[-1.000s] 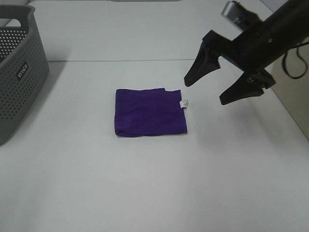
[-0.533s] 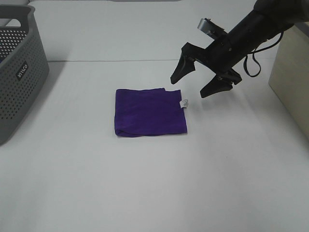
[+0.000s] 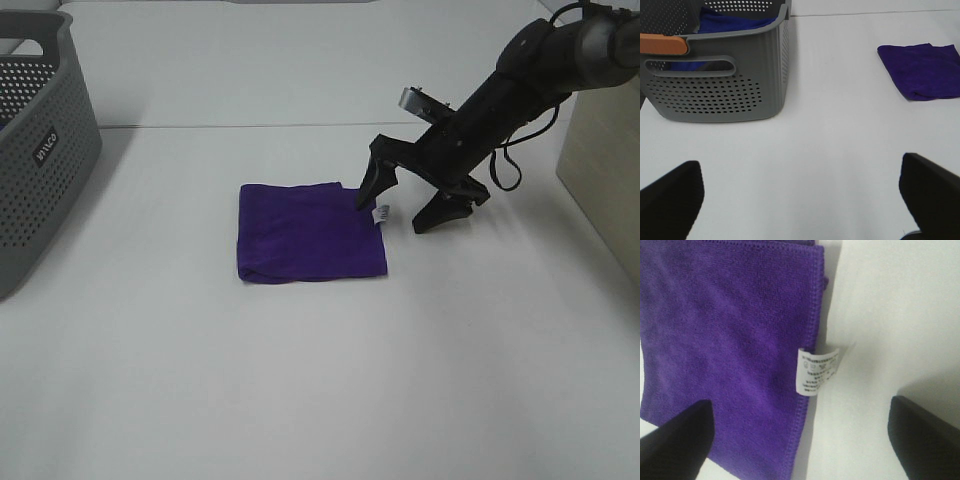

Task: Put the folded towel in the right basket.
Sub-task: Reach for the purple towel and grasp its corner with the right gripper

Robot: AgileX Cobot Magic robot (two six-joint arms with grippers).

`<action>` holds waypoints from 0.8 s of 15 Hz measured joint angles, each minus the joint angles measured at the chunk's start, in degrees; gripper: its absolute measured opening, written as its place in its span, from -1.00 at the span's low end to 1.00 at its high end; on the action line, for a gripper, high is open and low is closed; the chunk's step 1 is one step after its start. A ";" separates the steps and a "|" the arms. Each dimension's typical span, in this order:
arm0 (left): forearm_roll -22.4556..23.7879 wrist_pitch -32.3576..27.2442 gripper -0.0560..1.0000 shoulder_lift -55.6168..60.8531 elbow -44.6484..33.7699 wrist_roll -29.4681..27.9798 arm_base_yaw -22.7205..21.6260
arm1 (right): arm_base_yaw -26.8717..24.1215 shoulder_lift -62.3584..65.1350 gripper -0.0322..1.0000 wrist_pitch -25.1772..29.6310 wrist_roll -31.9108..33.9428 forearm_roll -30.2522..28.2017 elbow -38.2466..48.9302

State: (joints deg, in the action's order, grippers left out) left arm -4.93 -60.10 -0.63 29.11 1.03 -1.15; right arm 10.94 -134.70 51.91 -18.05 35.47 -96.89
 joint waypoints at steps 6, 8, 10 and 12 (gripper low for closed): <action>0.00 0.00 0.98 0.00 0.00 0.00 0.00 | 2.92 -1.66 0.78 -1.66 1.32 4.98 -0.52; 0.00 0.00 0.98 0.00 0.00 0.00 0.00 | 6.70 -3.61 0.70 -3.84 1.38 10.66 -1.03; 0.00 0.00 0.98 0.00 0.00 0.00 0.00 | 9.74 -5.61 0.37 -6.02 1.38 15.24 -1.32; 0.00 0.00 0.98 0.00 0.00 0.00 0.00 | 11.12 -7.22 -0.39 -7.45 1.43 15.99 -1.32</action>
State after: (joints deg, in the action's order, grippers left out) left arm -4.93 -60.10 -0.63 29.11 1.03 -1.15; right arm 22.06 -141.92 44.46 -16.62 51.45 -98.20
